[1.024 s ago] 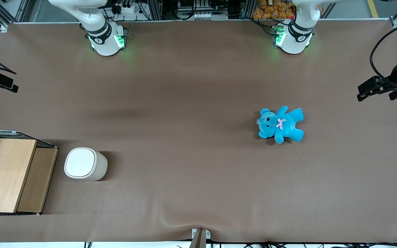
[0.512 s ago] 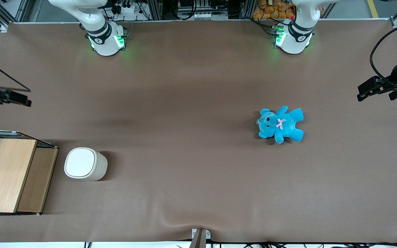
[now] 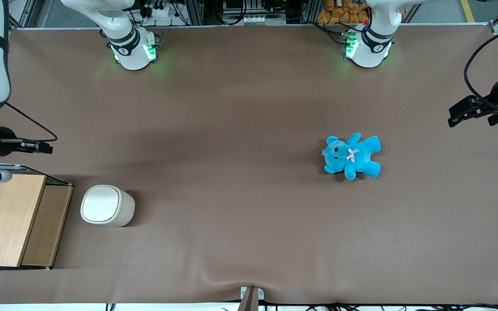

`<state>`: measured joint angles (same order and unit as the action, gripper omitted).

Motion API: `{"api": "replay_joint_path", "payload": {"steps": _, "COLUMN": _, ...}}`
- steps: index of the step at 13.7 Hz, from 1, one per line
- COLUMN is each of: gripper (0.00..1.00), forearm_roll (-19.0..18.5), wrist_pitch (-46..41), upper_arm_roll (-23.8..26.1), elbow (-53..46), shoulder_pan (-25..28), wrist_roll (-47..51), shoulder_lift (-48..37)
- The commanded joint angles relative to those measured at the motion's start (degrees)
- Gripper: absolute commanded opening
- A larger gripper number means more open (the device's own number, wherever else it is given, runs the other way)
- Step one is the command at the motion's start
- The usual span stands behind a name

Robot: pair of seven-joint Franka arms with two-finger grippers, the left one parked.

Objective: Open trash can with right arm
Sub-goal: 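Move the right gripper over the white trash can's lid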

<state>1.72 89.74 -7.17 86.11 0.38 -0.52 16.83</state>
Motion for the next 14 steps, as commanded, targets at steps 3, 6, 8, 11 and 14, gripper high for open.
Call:
{"api": "replay_joint_path", "payload": {"steps": 3, "gripper": 0.21, "forearm_roll": 1.2, "wrist_pitch": 6.0, "upper_arm_roll": 0.4, "elbow": -0.9, "shoulder_pan": -0.3, "wrist_roll": 2.5, "shoulder_lift": 4.3}}
{"api": "replay_joint_path", "payload": {"steps": 6, "gripper": 0.12, "forearm_roll": 1.3, "wrist_pitch": 13.3, "upper_arm_roll": 0.4, "elbow": -0.9, "shoulder_pan": -0.2, "wrist_roll": 1.8, "shoulder_lift": 7.4}}
{"api": "replay_joint_path", "payload": {"steps": 8, "gripper": 0.1, "forearm_roll": 1.3, "wrist_pitch": 18.2, "upper_arm_roll": 0.4, "elbow": -1.3, "shoulder_pan": -0.3, "wrist_roll": 1.8, "shoulder_lift": 10.1}}
{"api": "replay_joint_path", "payload": {"steps": 11, "gripper": 0.0, "forearm_roll": 1.4, "wrist_pitch": 19.2, "upper_arm_roll": 0.4, "elbow": -1.6, "shoulder_pan": 1.1, "wrist_roll": 2.5, "shoulder_lift": 13.0}}
{"api": "replay_joint_path", "payload": {"steps": 14, "gripper": 0.0, "forearm_roll": 4.7, "wrist_pitch": 19.8, "upper_arm_roll": 0.5, "elbow": -1.6, "shoulder_pan": 1.1, "wrist_roll": 2.5, "shoulder_lift": 14.9}}
